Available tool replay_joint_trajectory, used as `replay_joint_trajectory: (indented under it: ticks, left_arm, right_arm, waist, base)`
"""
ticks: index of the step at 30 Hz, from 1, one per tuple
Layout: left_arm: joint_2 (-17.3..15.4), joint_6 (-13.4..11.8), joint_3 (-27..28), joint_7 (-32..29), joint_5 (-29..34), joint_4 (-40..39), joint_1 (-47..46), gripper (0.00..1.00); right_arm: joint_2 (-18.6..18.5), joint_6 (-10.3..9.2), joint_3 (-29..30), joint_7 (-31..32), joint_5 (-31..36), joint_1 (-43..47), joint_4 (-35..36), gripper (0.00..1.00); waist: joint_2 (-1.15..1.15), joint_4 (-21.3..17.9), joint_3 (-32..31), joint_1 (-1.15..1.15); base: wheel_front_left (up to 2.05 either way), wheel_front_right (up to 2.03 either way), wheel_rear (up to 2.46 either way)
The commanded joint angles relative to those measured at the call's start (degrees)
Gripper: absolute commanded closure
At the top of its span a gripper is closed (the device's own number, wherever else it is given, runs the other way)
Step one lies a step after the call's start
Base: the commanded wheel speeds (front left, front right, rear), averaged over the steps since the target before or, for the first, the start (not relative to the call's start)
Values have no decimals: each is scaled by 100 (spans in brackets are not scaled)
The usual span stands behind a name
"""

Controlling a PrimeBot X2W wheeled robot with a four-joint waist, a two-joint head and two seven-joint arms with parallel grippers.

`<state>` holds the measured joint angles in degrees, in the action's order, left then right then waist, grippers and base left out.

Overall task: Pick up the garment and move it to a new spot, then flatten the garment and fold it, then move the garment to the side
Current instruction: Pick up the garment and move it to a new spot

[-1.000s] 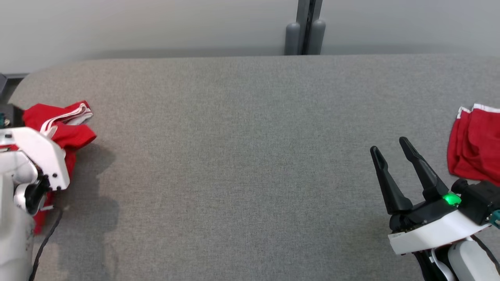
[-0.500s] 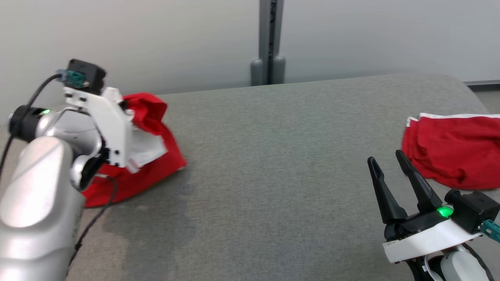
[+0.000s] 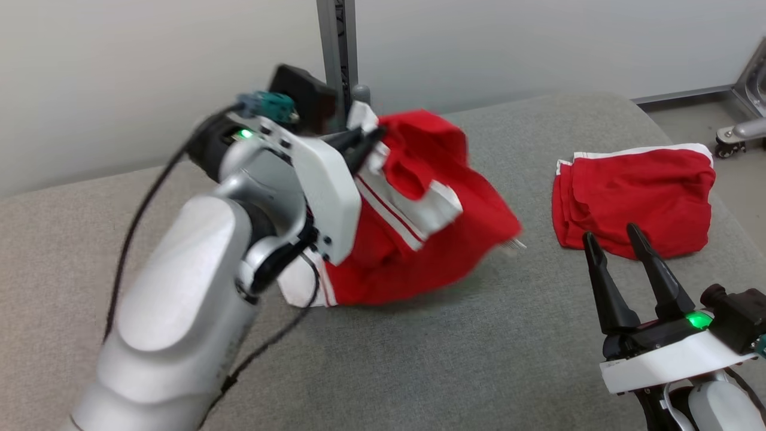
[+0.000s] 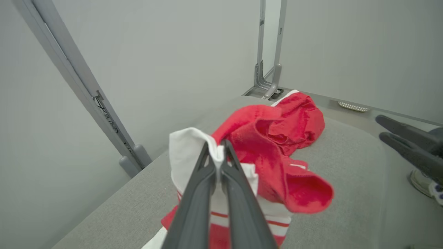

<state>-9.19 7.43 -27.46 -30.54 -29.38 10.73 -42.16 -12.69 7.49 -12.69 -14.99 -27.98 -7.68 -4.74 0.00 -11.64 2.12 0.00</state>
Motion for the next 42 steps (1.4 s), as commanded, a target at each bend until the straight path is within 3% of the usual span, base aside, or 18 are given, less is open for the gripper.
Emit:
replay_joint_trajectory:
  ticks: [1,11,12,13,14,15,26,33,42]
  left_arm:
    - [-29,-1,-110,-20,-115,-30,125,100]
    - [-292,-7,-316,-66,-416,474,890,100]
    - [-326,-6,-325,-113,-482,536,977,76]
    - [-382,-5,-328,-118,-520,581,1042,39]
    - [-441,-8,-306,-63,-515,608,1092,13]
    - [-514,-58,-276,22,-438,643,1127,0]
    - [-933,-275,-5,1113,-142,260,1599,0]
    - [-1086,-679,380,2176,53,-280,2104,0]
    - [-841,-1332,752,3811,317,-298,3013,0]
  right_arm:
    - [-9,1,41,-26,-34,-12,8,0]
    - [-27,1,54,-26,-83,-51,-46,0]
    - [-35,1,45,-26,-91,-58,-59,0]
    - [-43,1,43,-26,-98,-65,-66,0]
    - [-52,1,37,-26,-98,-68,-75,0]
    - [-59,1,34,-26,-98,-62,-87,0]
    - [-183,1,-49,-26,-45,111,-209,0]
    - [-244,1,-70,-26,27,217,-123,0]
    - [-166,2,167,-26,-13,361,255,0]
  waist:
    - [0,-32,71,0]
    - [0,72,276,0]
    - [0,93,284,0]
    - [0,115,291,0]
    - [0,141,294,0]
    - [0,169,289,0]
    - [0,469,58,0]
    - [0,604,-40,0]
    - [0,685,-128,0]
  base:
    - [0,0,0]
    - [0,0,0]
    - [0,0,0]
    - [0,0,0]
    - [0,0,0]
    - [0,0,0]
    - [0,0,0]
    - [0,0,0]
    - [0,0,0]
